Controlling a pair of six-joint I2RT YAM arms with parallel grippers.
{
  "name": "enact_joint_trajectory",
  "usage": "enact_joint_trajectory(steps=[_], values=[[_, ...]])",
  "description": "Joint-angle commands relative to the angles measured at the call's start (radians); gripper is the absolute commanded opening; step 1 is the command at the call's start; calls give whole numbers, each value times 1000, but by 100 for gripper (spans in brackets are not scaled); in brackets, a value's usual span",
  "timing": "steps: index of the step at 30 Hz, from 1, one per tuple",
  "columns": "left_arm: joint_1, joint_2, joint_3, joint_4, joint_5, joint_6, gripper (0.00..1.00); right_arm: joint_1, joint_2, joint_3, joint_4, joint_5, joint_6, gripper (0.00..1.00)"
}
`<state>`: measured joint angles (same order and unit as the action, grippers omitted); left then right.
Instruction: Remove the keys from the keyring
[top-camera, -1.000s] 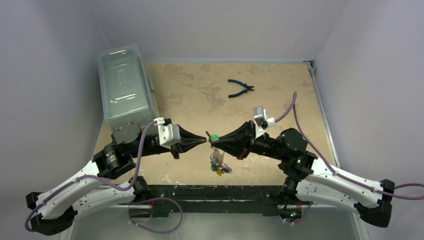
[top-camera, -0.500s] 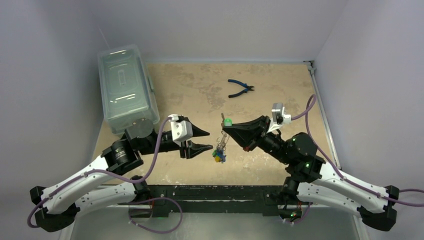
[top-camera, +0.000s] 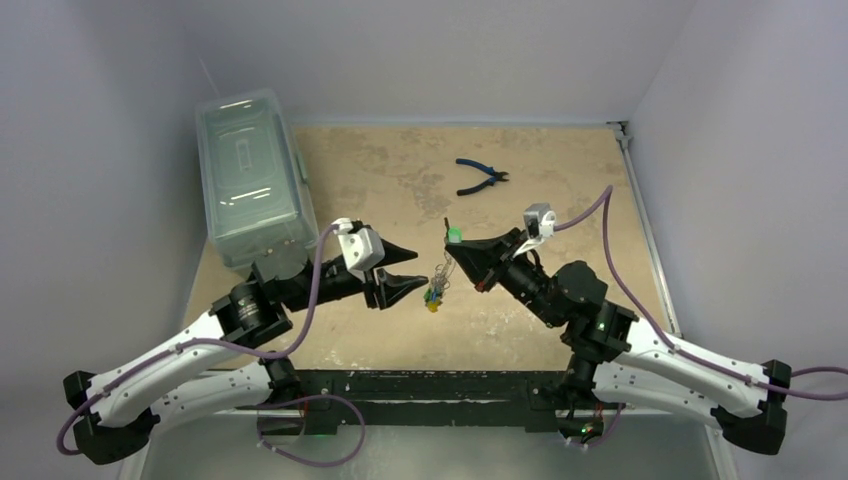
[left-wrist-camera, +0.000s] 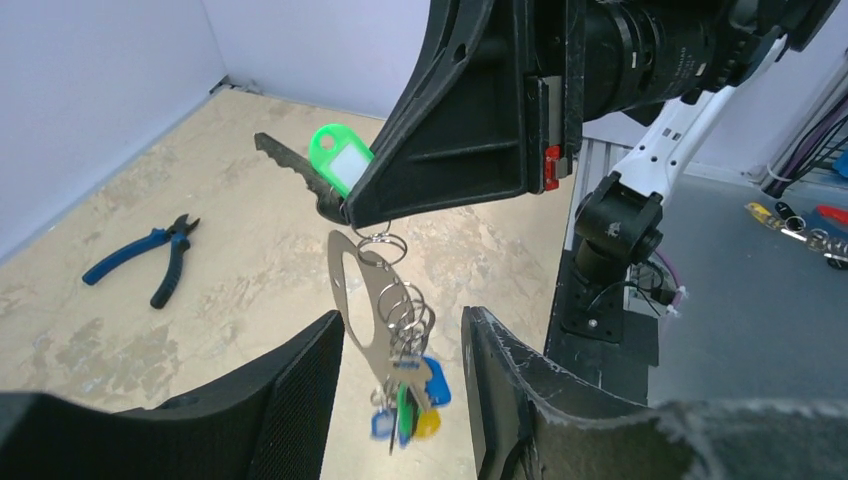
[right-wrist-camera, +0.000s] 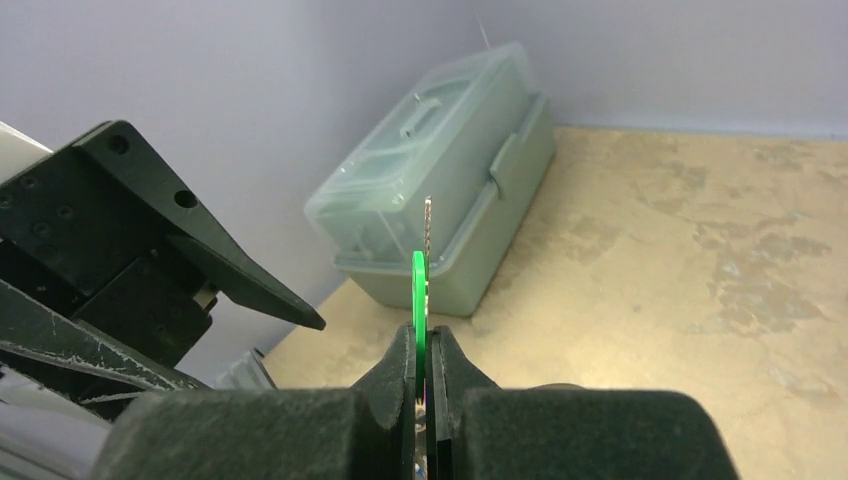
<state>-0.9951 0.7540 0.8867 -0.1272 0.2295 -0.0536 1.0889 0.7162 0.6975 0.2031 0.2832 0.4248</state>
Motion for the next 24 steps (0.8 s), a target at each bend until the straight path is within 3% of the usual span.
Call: enact_joint_trajectory(steps=[1,24], values=[[2,12,-47,109,-21,-58,47,22,4,64,21,116,-12,0],[4,153,-57,259,-130,-112,43,99,139,172,-79,376,8,0]])
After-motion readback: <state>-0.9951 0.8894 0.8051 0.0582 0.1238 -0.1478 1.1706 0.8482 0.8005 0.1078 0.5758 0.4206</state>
